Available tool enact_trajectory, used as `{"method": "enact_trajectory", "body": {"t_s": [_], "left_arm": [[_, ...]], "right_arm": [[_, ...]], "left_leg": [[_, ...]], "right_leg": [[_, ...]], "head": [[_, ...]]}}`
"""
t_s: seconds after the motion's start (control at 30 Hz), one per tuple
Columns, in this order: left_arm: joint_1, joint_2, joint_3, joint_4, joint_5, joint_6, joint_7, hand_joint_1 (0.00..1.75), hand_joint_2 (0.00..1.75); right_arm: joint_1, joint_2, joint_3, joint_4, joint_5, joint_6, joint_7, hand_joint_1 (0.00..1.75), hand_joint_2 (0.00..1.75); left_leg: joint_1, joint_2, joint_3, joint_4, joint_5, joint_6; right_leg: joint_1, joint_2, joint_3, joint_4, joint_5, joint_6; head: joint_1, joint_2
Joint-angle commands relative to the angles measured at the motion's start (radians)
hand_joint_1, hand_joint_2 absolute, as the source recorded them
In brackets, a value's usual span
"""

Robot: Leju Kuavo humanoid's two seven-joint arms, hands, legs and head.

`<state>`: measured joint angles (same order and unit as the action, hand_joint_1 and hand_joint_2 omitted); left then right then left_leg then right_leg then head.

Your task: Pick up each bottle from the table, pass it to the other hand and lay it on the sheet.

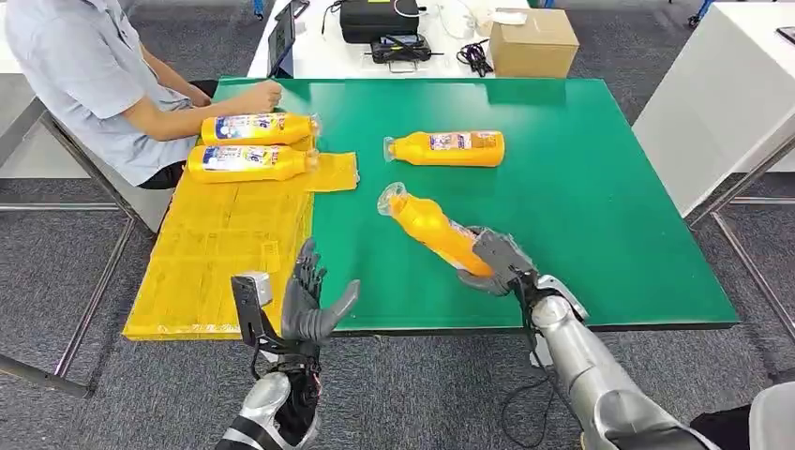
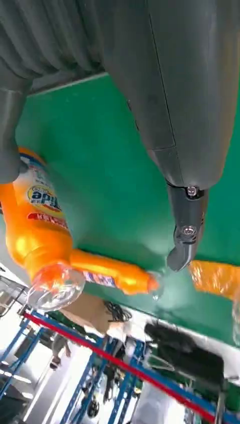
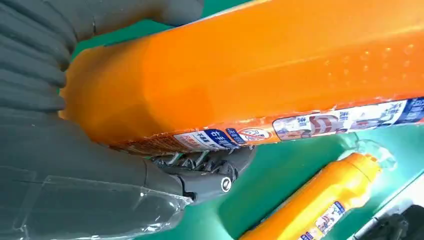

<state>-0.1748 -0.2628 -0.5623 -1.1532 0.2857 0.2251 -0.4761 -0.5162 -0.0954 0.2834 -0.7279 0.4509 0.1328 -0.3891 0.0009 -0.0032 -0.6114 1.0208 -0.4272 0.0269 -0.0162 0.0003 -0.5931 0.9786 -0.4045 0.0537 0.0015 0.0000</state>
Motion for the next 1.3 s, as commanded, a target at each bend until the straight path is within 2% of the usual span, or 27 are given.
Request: {"method": "enact_trajectory", "body": {"t_s": [0.03,0.17,0.27,0.37,0.47,0.77,0.83,0.87,1.13,1.3], "left_arm": [[-0.022,0.016,-0.003,0.053,0.016,-0.005,0.008,0.00,1.75],[-0.022,0.016,-0.003,0.053,0.016,-0.005,0.008,0.00,1.75],[-0.015,0.030,-0.020,0.037,0.053,-0.021,0.019,0.00,1.75],[-0.019,0.044,-0.044,0.016,0.050,-0.044,0.016,0.00,1.75],[-0.024,0.049,-0.074,-0.015,-0.037,0.000,-0.043,0.00,1.75],[-0.037,0.044,-0.077,-0.021,-0.033,-0.024,-0.027,0.00,1.75],[-0.038,0.043,-0.077,-0.021,-0.031,-0.030,-0.028,0.00,1.75],[-0.038,0.043,-0.077,-0.021,-0.031,-0.031,-0.028,0.00,1.75],[-0.045,0.030,-0.038,-0.003,0.010,-0.032,-0.027,0.00,1.75],[-0.059,0.013,-0.003,0.037,0.055,-0.033,-0.041,0.00,1.75]], "right_arm": [[0.022,-0.001,0.009,-0.068,-0.010,-0.003,0.011,1.75,1.75],[0.022,-0.001,0.009,-0.068,-0.010,-0.003,0.011,1.75,1.75],[0.035,0.013,0.022,-0.134,-0.010,-0.102,0.010,1.75,1.75],[0.039,0.032,0.058,-0.167,0.020,-0.131,0.037,1.75,1.75],[0.034,0.047,0.095,-0.126,0.036,-0.154,0.052,1.75,1.75],[-0.007,0.107,0.150,-0.027,0.099,-0.245,0.026,1.75,1.75],[-0.012,0.121,0.159,-0.024,0.106,-0.251,0.024,1.75,1.75],[-0.013,0.124,0.161,-0.025,0.107,-0.253,0.025,1.75,1.75],[0.006,0.180,0.206,-0.051,0.116,-0.260,0.001,1.75,1.75],[0.034,0.211,0.225,-0.144,0.040,-0.222,-0.044,1.75,1.75]], "left_leg": [[0.000,0.000,0.003,-0.001,-0.002,-0.001],[0.000,-0.001,-0.002,-0.001,-0.001,-0.001],[0.000,0.000,-0.001,-0.001,-0.002,-0.001],[0.000,0.002,-0.002,-0.001,-0.002,-0.002],[0.000,0.002,-0.003,-0.001,-0.002,-0.002],[0.000,0.001,-0.003,-0.001,-0.001,-0.001],[0.001,0.002,0.001,-0.001,-0.003,-0.002],[0.000,0.002,-0.004,-0.001,-0.001,-0.001],[0.001,0.002,-0.002,-0.001,-0.002,-0.002],[0.000,-0.001,-0.004,0.000,-0.001,-0.001]], "right_leg": [[0.000,0.000,0.002,-0.001,-0.002,-0.002],[0.000,0.000,-0.001,-0.001,-0.001,-0.001],[0.000,0.000,-0.001,0.000,-0.001,-0.002],[0.000,0.002,-0.002,0.000,-0.001,-0.003],[0.000,0.002,-0.003,0.000,-0.001,-0.002],[0.000,0.002,-0.003,0.000,-0.001,-0.002],[0.001,0.002,0.001,0.000,-0.002,-0.004],[0.000,0.002,-0.004,0.000,0.000,-0.002],[0.001,0.003,-0.003,0.000,-0.001,-0.003],[0.000,0.000,-0.004,0.001,-0.001,-0.002]], "head": [[0.000,0.000],[0.000,0.000],[0.000,0.000],[0.000,0.000],[0.000,0.000],[0.000,0.000],[0.000,0.000],[0.000,0.000],[0.000,0.000],[0.000,0.000]]}}
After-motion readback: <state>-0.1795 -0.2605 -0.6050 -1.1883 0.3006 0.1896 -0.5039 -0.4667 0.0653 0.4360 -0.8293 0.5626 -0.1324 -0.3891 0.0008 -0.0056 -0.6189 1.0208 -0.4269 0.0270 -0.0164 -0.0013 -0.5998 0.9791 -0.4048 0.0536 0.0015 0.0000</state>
